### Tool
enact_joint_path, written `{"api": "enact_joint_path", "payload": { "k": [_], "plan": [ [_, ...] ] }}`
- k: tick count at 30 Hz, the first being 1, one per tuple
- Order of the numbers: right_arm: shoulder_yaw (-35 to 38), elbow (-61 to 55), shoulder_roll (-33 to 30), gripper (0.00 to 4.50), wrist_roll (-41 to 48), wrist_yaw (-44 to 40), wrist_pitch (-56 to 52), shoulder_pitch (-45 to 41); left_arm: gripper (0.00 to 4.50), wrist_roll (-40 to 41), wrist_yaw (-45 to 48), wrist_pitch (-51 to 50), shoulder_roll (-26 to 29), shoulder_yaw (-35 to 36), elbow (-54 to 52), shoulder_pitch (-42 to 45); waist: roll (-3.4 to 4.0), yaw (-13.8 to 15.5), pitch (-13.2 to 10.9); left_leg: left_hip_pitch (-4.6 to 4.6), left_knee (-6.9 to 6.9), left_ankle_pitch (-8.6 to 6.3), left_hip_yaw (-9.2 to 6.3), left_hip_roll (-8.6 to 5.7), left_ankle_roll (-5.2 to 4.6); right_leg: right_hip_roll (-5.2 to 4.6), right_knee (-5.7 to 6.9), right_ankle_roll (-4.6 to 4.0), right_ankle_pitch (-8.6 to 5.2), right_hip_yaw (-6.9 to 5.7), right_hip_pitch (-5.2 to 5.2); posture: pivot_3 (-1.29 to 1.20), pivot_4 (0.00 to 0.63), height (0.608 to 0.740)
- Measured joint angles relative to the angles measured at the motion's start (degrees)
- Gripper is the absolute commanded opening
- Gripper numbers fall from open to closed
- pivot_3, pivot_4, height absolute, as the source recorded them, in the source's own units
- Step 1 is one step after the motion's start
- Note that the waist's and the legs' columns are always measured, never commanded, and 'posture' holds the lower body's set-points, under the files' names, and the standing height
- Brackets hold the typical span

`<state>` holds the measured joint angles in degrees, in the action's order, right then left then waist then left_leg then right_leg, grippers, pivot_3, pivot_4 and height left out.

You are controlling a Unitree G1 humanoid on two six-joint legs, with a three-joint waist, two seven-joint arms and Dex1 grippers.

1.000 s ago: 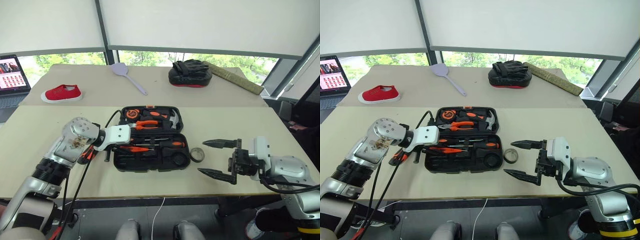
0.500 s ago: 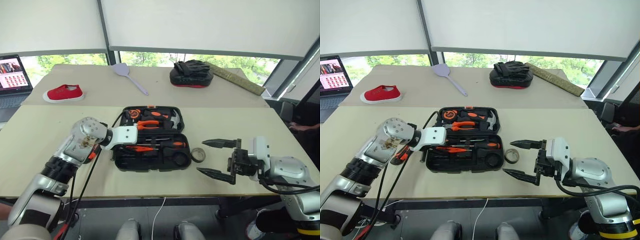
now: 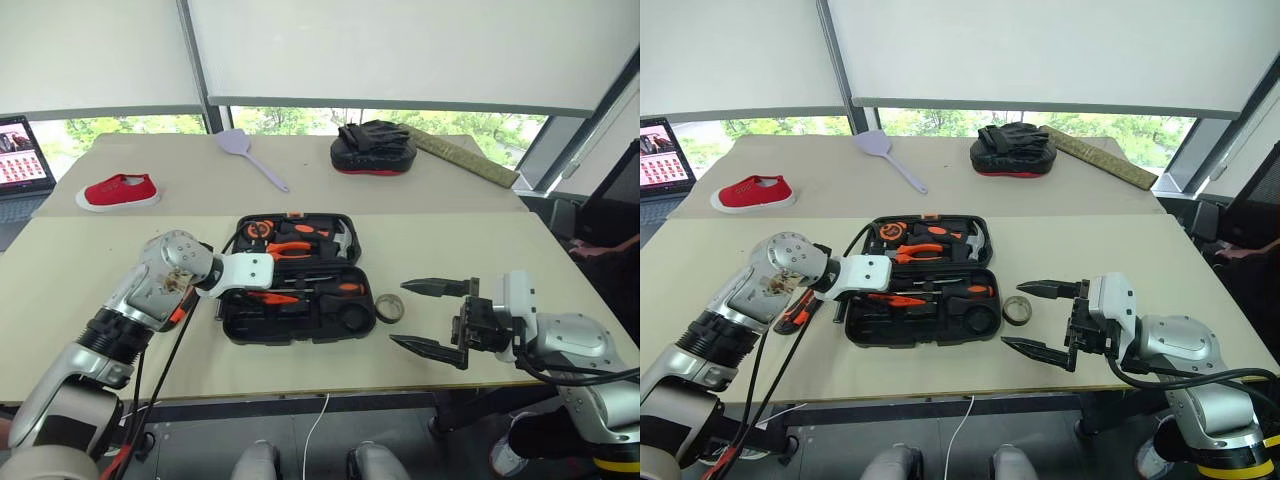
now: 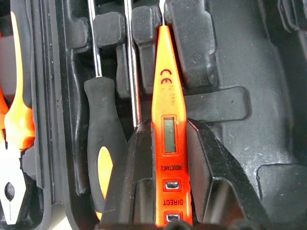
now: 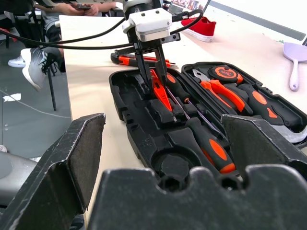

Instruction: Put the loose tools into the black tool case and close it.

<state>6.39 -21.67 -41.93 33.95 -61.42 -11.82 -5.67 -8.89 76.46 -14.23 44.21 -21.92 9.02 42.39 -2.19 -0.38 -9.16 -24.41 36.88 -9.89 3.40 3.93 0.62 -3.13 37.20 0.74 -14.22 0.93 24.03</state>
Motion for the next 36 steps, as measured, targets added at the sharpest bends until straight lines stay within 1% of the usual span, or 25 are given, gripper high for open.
{"api": "enact_joint_path", "payload": {
  "k": [4,5,8,12,15,18,19,20,22,27,31,36],
  "plan": [
    [-0.10,0.00,0.27,4.50,0.00,0.19,-0.02,-0.11,3.11,3.93,1.55,0.46,-1.59,1.07,0.87,-2.41,0.03,-0.08,0.01,-0.09,0.00,0.00,0.00,-0.01,-0.01,-0.01,0.00,-0.01,0.01,0.01,0.08,0.00,0.150,0.740],
    [-0.10,0.01,0.27,4.50,0.00,0.19,-0.02,-0.11,3.37,5.02,1.94,0.70,-1.77,1.61,1.32,-2.88,0.01,-0.06,0.00,-0.18,0.01,0.00,0.00,0.00,-0.01,0.00,0.00,-0.01,0.01,0.00,0.16,0.00,0.150,0.740],
    [-0.13,0.01,0.27,4.50,-0.01,0.18,-0.08,-0.27,3.37,10.06,4.25,3.57,-1.79,5.21,1.86,-2.55,0.00,0.24,0.00,-0.25,0.05,0.00,0.00,-0.03,-0.01,-0.03,-0.01,-0.08,0.06,-0.03,0.16,0.00,0.150,0.740],
    [-0.13,0.01,0.26,4.50,0.00,0.18,-0.32,-0.42,3.37,13.96,3.54,6.51,-2.02,10.46,4.35,-0.48,0.00,0.57,0.00,-0.25,0.07,0.00,0.00,-0.03,-0.01,-0.03,-0.02,-0.05,0.05,-0.03,0.13,0.00,0.150,0.740],
    [-0.13,0.02,0.26,4.50,0.00,0.18,-0.74,-0.41,2.64,15.61,2.32,8.62,-3.58,12.64,7.04,-0.28,0.01,0.88,0.00,-0.23,0.08,0.00,0.00,-0.06,-0.01,-0.05,-0.02,-0.02,0.05,-0.03,0.10,0.00,0.150,0.740],
    [-0.14,0.02,0.27,4.50,0.00,0.29,-0.93,-0.48,1.63,17.42,1.20,8.55,-6.78,13.24,8.74,-2.60,0.01,1.02,0.00,-0.25,0.11,0.00,0.00,-0.07,-0.01,-0.05,-0.02,-0.05,0.08,-0.02,0.10,0.00,0.150,0.740],
    [-0.14,0.01,0.27,4.50,0.00,0.34,-1.03,-0.52,1.16,17.56,0.48,8.55,-7.75,13.23,9.54,-3.59,0.01,1.01,0.00,-0.26,0.11,0.00,0.00,-0.06,-0.01,-0.05,-0.02,-0.09,0.11,-0.02,0.11,0.00,0.150,0.740],
    [-0.15,0.01,0.27,4.50,0.00,0.36,-1.11,-0.53,0.86,17.55,-0.06,8.56,-8.26,13.17,10.12,-4.45,0.01,1.01,0.00,-0.26,0.11,0.00,0.00,-0.06,-0.01,-0.04,-0.02,-0.11,0.13,-0.02,0.11,0.00,0.150,0.740],
    [-0.15,0.01,0.28,4.50,0.00,0.40,-1.20,-0.52,0.05,17.25,-1.36,8.46,-8.85,12.98,11.29,-5.44,0.00,1.01,0.00,-0.27,0.11,0.00,0.00,-0.05,-0.01,-0.02,-0.01,-0.12,0.13,-0.02,0.13,0.00,0.150,0.740],
    [-0.14,-0.19,0.38,4.50,0.00,0.82,-1.25,-0.07,0.05,16.03,-3.78,8.22,-9.27,12.71,11.43,-5.92,0.01,1.01,0.00,-0.25,0.11,0.00,0.00,-0.06,-0.01,-0.03,-0.02,-0.11,0.13,-0.02,0.10,0.00,0.150,0.740],
    [-0.12,-0.49,0.81,4.50,0.05,1.68,-1.36,0.77,0.05,15.75,-3.19,7.80,-8.84,11.90,9.88,-7.55,0.01,1.01,0.01,-0.24,0.11,0.00,0.00,-0.06,-0.01,-0.04,-0.01,-0.13,0.14,-0.02,0.10,0.00,0.150,0.740],
    [-0.12,-0.76,0.96,4.50,0.10,1.99,-1.37,1.36,0.05,15.84,-2.00,3.34,-7.31,11.24,6.50,-9.34,0.06,0.91,0.03,-0.18,0.11,0.00,0.00,-0.05,-0.01,-0.03,0.00,-0.11,0.13,-0.01,0.07,0.00,0.150,0.740]
  ]
}}
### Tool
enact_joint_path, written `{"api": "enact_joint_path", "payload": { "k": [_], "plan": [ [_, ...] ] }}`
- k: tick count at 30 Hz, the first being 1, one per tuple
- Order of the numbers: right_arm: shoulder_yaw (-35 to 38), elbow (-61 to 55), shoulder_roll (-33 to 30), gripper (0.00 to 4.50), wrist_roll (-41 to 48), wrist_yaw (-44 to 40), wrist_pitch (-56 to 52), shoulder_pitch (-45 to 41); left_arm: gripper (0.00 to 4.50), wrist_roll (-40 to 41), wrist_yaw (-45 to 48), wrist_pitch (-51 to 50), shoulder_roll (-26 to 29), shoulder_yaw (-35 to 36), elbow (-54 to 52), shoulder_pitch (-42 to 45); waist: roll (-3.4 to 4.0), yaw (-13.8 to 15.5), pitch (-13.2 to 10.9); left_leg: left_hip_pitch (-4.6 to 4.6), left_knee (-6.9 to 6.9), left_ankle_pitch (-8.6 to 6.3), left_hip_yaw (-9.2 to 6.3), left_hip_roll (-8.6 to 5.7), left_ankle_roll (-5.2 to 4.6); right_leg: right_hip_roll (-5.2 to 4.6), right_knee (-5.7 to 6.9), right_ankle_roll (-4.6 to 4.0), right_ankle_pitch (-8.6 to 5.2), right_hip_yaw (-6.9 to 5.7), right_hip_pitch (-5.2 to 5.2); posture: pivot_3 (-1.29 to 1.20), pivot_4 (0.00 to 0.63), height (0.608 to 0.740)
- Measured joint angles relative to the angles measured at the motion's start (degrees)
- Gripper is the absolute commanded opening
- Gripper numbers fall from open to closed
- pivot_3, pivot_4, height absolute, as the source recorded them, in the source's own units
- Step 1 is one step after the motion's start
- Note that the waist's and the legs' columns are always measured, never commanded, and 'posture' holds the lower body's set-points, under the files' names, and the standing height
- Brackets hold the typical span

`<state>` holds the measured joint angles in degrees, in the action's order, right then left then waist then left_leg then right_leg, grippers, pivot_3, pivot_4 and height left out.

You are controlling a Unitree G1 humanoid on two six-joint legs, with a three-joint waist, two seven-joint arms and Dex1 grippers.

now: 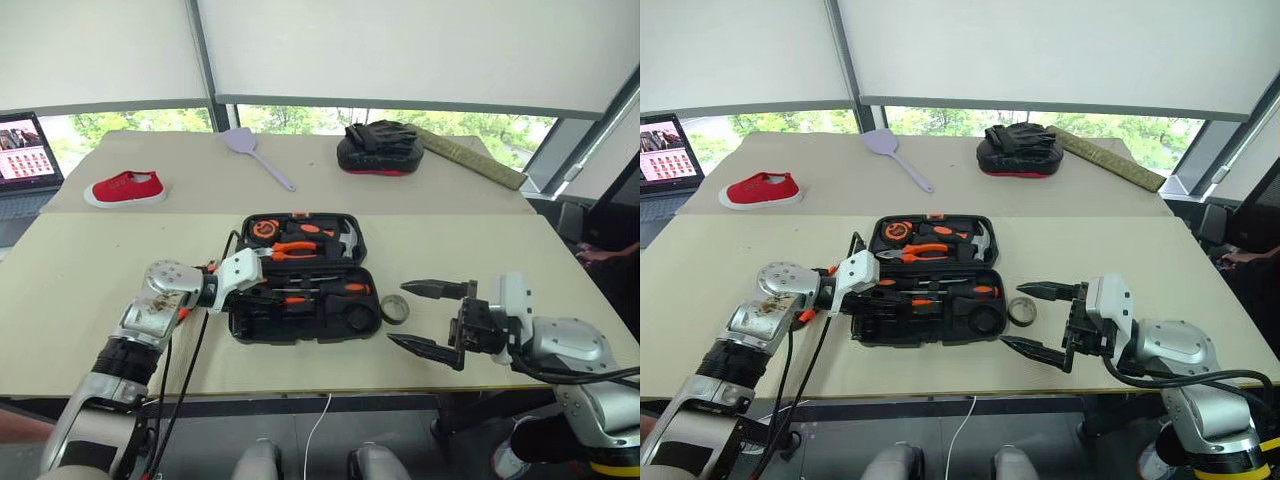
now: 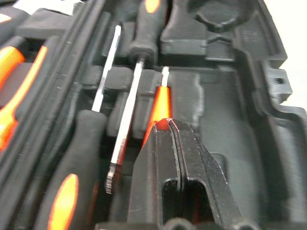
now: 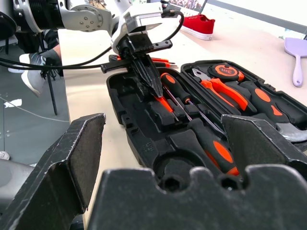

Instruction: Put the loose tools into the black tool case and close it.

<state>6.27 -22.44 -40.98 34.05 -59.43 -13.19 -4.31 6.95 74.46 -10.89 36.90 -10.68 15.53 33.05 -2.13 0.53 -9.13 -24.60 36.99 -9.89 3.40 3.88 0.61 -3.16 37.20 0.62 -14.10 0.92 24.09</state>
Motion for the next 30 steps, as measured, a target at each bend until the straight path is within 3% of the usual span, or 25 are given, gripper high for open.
{"api": "enact_joint_path", "payload": {
  "k": [13,20,30],
  "plan": [
    [-0.02,0.12,0.56,4.50,0.00,-0.29,0.00,0.21,0.05,5.96,-4.29,-4.43,-2.47,4.80,-3.73,-2.25,0.00,0.13,0.00,-0.06,0.01,0.02,0.00,-0.02,-0.03,-0.02,-0.01,0.02,0.01,0.00,0.02,0.00,0.150,0.740],
    [-0.52,0.66,1.21,4.50,-0.05,-0.52,0.01,0.18,0.05,1.63,-10.30,-6.61,-2.38,3.43,-0.87,-0.98,0.00,0.10,0.00,-0.06,0.00,0.02,0.00,-0.01,-0.03,0.00,-0.02,0.05,0.00,0.00,0.03,0.00,0.150,0.740],
    [-0.60,1.56,1.53,4.50,-0.12,-0.77,0.44,0.76,0.05,1.38,-7.47,-4.27,-0.30,2.32,-2.69,-1.99,0.01,0.00,0.01,-0.04,-0.02,0.02,0.00,-0.02,-0.03,-0.01,-0.02,-0.02,0.03,0.02,0.01,0.00,0.150,0.740]
  ]
}}
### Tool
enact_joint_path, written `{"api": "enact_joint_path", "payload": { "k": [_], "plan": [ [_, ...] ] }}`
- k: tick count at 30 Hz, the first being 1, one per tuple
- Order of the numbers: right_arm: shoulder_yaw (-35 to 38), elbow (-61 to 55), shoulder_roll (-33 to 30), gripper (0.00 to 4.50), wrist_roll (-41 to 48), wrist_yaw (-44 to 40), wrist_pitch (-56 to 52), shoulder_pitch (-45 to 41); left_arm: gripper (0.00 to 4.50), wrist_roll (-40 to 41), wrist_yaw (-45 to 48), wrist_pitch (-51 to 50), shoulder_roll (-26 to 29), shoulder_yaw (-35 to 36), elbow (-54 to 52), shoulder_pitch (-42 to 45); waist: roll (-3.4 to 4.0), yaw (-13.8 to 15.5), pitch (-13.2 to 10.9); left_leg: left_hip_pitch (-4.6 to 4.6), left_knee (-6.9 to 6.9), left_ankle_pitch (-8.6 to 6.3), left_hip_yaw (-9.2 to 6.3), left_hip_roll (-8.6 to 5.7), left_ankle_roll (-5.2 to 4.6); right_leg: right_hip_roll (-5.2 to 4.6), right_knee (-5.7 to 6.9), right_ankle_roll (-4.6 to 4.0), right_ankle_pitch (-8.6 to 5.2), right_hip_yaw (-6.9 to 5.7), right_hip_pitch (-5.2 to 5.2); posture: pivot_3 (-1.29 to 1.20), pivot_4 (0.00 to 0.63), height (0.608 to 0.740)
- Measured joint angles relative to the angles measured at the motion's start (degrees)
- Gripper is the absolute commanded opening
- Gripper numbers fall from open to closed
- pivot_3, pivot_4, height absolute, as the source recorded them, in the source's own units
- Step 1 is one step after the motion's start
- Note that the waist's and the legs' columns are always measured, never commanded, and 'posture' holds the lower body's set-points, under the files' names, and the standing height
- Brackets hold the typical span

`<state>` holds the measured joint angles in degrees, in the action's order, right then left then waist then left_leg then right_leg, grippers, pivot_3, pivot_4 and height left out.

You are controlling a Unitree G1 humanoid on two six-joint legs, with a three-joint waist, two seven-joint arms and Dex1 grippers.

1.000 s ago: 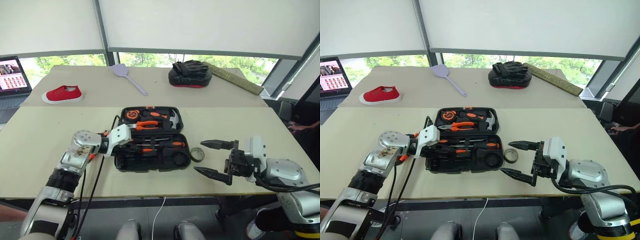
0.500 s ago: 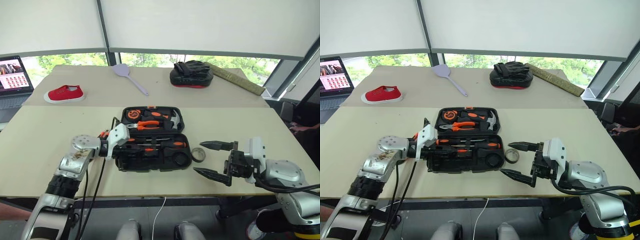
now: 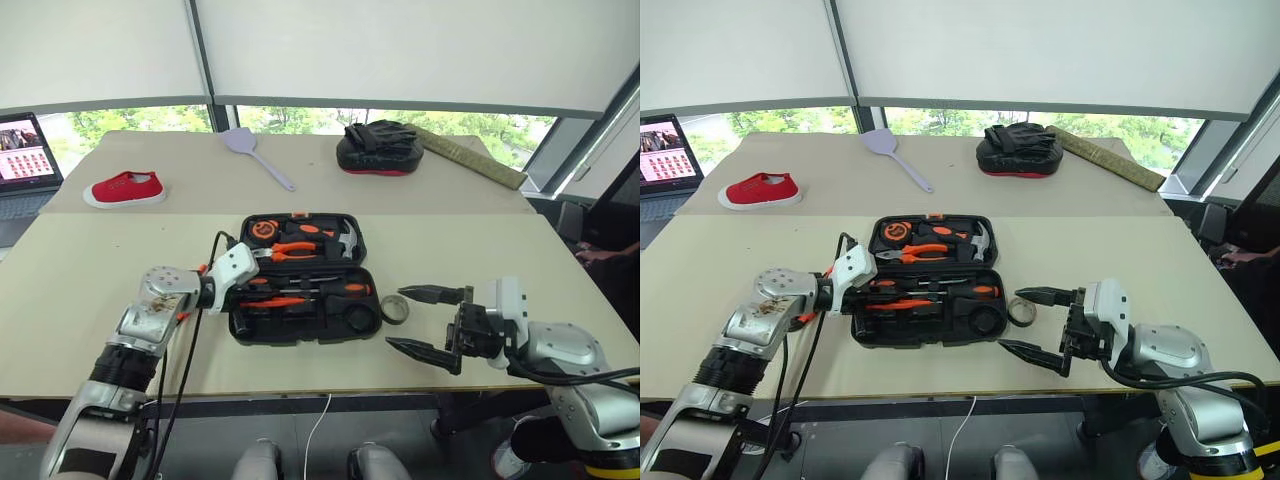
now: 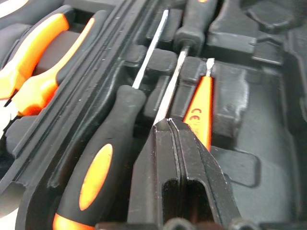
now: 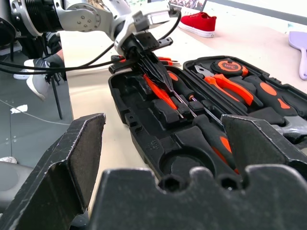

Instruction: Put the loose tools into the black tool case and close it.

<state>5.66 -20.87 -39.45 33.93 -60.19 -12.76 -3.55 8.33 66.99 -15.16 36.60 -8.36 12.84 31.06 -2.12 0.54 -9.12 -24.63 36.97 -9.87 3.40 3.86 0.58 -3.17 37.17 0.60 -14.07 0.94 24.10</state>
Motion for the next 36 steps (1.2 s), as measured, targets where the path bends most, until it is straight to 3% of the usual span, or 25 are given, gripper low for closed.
{"api": "enact_joint_path", "payload": {
  "k": [15,19,23,28,33,36],
  "plan": [
    [-0.20,1.58,1.01,4.50,-0.64,-0.89,1.62,-0.02,0.05,0.66,-1.05,3.05,0.15,1.00,-0.29,-2.27,0.07,-0.07,0.06,0.10,0.01,0.00,0.00,0.01,0.00,0.00,0.01,0.04,-0.02,0.01,-0.06,0.00,0.150,0.740],
    [-0.12,3.34,2.00,4.50,-1.83,-1.59,5.04,-0.11,1.10,6.96,-1.06,4.69,0.09,8.39,-2.25,-8.22,0.05,-0.57,0.05,0.01,-0.01,0.00,0.00,0.09,0.00,0.04,0.02,-0.01,0.00,0.01,0.05,0.00,0.150,0.740],
    [0.13,6.00,3.82,4.50,-4.14,-2.68,11.89,-0.30,2.67,14.07,-0.34,4.95,3.99,19.60,-6.11,-15.35,0.06,-1.05,0.05,0.04,-0.06,0.00,0.00,0.08,0.00,0.00,0.00,-0.02,0.00,0.00,0.04,0.00,0.150,0.740],
    [0.25,8.75,5.09,4.50,-5.73,-4.64,18.59,0.39,4.41,16.56,-3.35,4.83,7.95,33.09,-7.20,-27.23,0.05,-1.23,0.04,0.07,-0.09,0.00,0.02,0.08,0.01,-0.06,-0.02,0.00,-0.02,-0.03,0.03,0.00,0.150,0.740],
    [0.05,9.30,5.26,4.50,-3.88,-7.19,18.61,0.83,4.41,15.00,-11.09,3.23,11.53,46.06,0.69,-38.90,0.05,-1.12,0.05,0.23,-0.14,-0.02,0.07,0.09,0.03,-0.20,-0.02,0.01,-0.18,-0.13,0.00,0.00,0.150,0.740],
    [-0.03,9.55,5.44,4.50,-3.37,-7.27,18.56,0.93,4.41,14.38,-11.27,3.35,12.68,48.87,4.13,-41.89,0.04,-0.52,0.05,0.24,-0.15,-0.15,0.09,0.10,0.26,-0.31,-0.05,-0.28,-0.35,-0.19,0.08,0.00,0.150,0.740]
  ]
}}
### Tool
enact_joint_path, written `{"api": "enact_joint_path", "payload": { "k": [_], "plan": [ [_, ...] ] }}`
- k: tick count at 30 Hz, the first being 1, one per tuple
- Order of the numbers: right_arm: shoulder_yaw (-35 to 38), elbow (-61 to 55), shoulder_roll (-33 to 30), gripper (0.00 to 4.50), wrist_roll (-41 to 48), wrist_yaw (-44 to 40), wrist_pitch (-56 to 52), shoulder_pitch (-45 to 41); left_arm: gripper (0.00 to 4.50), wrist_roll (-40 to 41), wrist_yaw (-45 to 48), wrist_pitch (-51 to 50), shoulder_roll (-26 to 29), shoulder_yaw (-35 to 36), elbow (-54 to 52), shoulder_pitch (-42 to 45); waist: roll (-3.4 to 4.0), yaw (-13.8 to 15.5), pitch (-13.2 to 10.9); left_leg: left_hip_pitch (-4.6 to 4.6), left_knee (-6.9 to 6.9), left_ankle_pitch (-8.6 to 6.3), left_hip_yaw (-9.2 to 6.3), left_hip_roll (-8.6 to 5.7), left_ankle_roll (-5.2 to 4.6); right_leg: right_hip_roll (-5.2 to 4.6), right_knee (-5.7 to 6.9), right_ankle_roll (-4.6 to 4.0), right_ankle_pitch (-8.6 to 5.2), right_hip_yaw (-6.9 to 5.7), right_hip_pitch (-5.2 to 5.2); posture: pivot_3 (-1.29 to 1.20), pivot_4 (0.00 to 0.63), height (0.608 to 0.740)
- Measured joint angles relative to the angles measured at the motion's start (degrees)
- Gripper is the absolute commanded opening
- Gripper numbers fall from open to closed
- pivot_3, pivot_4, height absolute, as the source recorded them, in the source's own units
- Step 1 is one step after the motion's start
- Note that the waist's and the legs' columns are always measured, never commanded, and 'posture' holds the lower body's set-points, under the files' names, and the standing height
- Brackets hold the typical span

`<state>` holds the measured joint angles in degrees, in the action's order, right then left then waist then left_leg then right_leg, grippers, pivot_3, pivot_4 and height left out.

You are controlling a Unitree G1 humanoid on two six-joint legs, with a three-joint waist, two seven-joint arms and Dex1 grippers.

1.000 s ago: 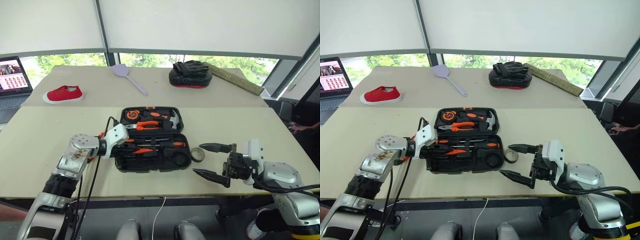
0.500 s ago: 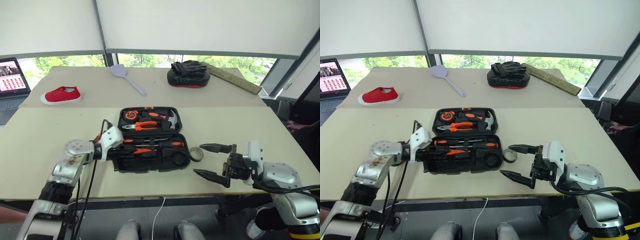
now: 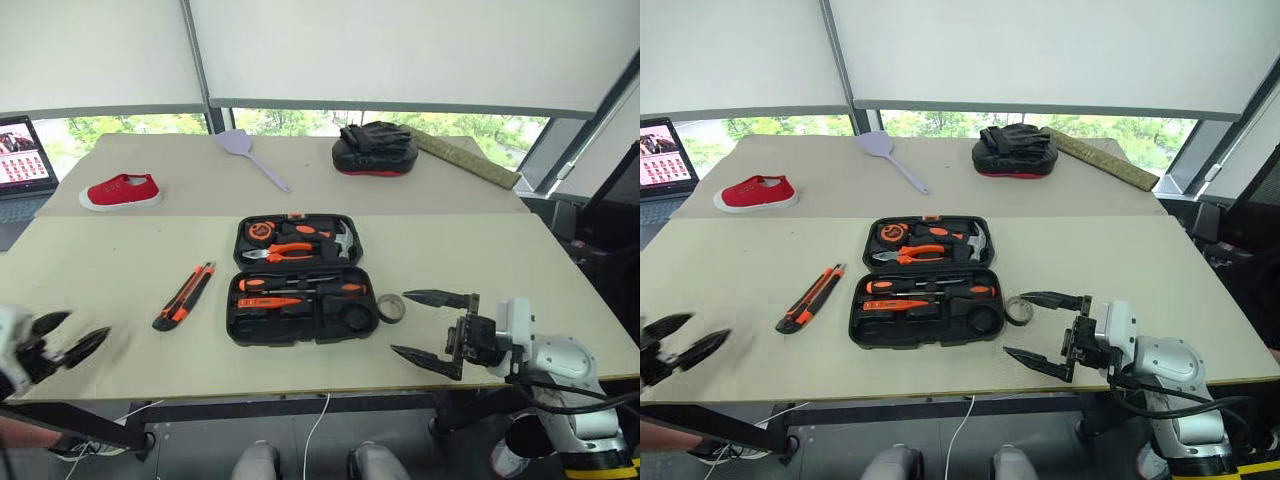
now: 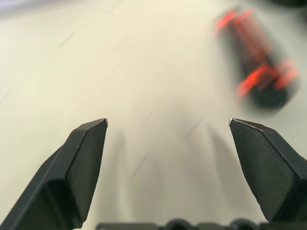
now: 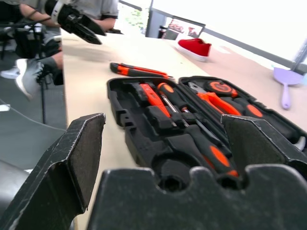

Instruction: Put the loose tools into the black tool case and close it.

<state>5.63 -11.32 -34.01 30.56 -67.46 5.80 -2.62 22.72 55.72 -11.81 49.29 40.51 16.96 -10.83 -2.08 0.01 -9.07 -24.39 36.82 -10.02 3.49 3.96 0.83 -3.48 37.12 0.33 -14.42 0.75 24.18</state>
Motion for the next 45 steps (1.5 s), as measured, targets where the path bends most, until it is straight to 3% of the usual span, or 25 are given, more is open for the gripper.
{"api": "enact_joint_path", "payload": {
  "k": [7,15,21,24,28,30,35,38,42,45],
  "plan": [
    [-0.18,0.01,-0.05,4.50,0.67,-0.03,-1.37,-1.63,4.41,3.52,1.26,-9.84,2.52,-1.60,-6.18,1.20,-0.04,1.03,0.03,0.05,-0.04,-0.25,0.11,0.02,0.40,-0.30,-0.05,-0.04,0.04,-0.11,0.05,0.00,0.150,0.740],
    [-0.84,-1.06,0.51,4.50,1.24,2.13,-3.74,-5.95,4.41,6.53,-12.24,-34.14,1.23,-17.34,-18.81,18.41,-0.13,0.41,0.08,-0.02,-0.04,0.11,0.16,-0.02,-0.16,0.11,0.01,0.26,0.35,0.12,-0.06,0.00,0.150,0.740],
    [-1.61,-1.21,0.98,4.50,1.12,3.66,-4.72,-6.77,4.41,2.76,-17.69,-37.36,-2.34,-27.70,-15.98,26.37,-0.14,-0.35,0.07,-0.05,-0.10,0.08,0.15,0.01,-0.19,0.24,0.04,0.05,0.42,0.22,-0.03,0.00,0.150,0.740],
    [-1.73,-1.74,0.97,4.50,1.12,4.00,-5.04,-6.96,3.79,-0.20,-18.38,-36.69,-2.42,-31.09,-13.20,29.04,-0.14,-0.28,0.07,-0.02,-0.09,0.09,0.15,-0.01,-0.19,0.23,0.03,0.05,0.41,0.23,-0.06,0.00,0.150,0.740],
    [-1.80,-3.00,0.60,4.50,1.15,4.46,-6.21,-6.94,2.23,-2.39,-18.40,-34.60,-2.44,-32.41,-10.13,30.74,-0.13,-0.11,0.07,0.01,-0.09,0.09,0.15,-0.02,-0.18,0.21,0.05,0.06,0.41,0.23,-0.06,0.00,0.150,0.740],
    [-1.78,-3.61,0.22,4.50,1.17,4.67,-6.64,-6.88,1.71,-2.64,-17.24,-34.05,-1.88,-32.51,-9.50,30.76,-0.13,-0.08,0.07,0.02,-0.09,0.09,0.15,-0.02,-0.18,0.20,0.04,0.05,0.41,0.23,-0.07,0.00,0.150,0.740],
    [-1.55,-5.09,-0.71,4.50,1.28,5.34,-7.80,-5.85,1.71,-0.58,-8.81,-29.64,-0.81,-31.18,-6.48,30.75,-0.16,-0.02,0.06,-0.14,-0.09,0.09,0.15,-0.01,-0.18,0.20,0.02,0.03,0.41,0.21,0.05,0.00,0.150,0.740],
    [-0.19,-5.94,-2.62,4.50,2.37,5.09,-9.03,-5.06,1.71,2.23,6.09,-23.08,3.76,-32.01,-9.00,30.84,-0.24,0.10,0.01,-0.26,-0.08,0.09,0.16,-0.04,-0.18,0.15,-0.04,0.02,0.41,0.18,0.09,0.00,0.150,0.740],
    [1.95,-6.34,-5.56,4.50,3.98,3.61,-10.26,-3.62,1.71,4.15,18.77,-16.98,5.07,-37.13,-18.28,33.06,-0.20,1.04,0.03,-0.26,-0.07,0.09,0.17,-0.17,-0.18,0.02,-0.09,0.07,0.36,0.19,0.00,0.00,0.150,0.740],
    [2.35,-6.31,-7.24,4.50,4.03,1.84,-10.41,-2.90,1.71,2.37,21.75,-14.28,1.97,-44.63,-22.03,34.24,-0.20,0.90,0.03,-0.27,-0.02,0.10,0.17,-0.12,-0.20,0.10,-0.07,0.09,0.37,0.21,0.00,0.00,0.150,0.740]
  ]
}}
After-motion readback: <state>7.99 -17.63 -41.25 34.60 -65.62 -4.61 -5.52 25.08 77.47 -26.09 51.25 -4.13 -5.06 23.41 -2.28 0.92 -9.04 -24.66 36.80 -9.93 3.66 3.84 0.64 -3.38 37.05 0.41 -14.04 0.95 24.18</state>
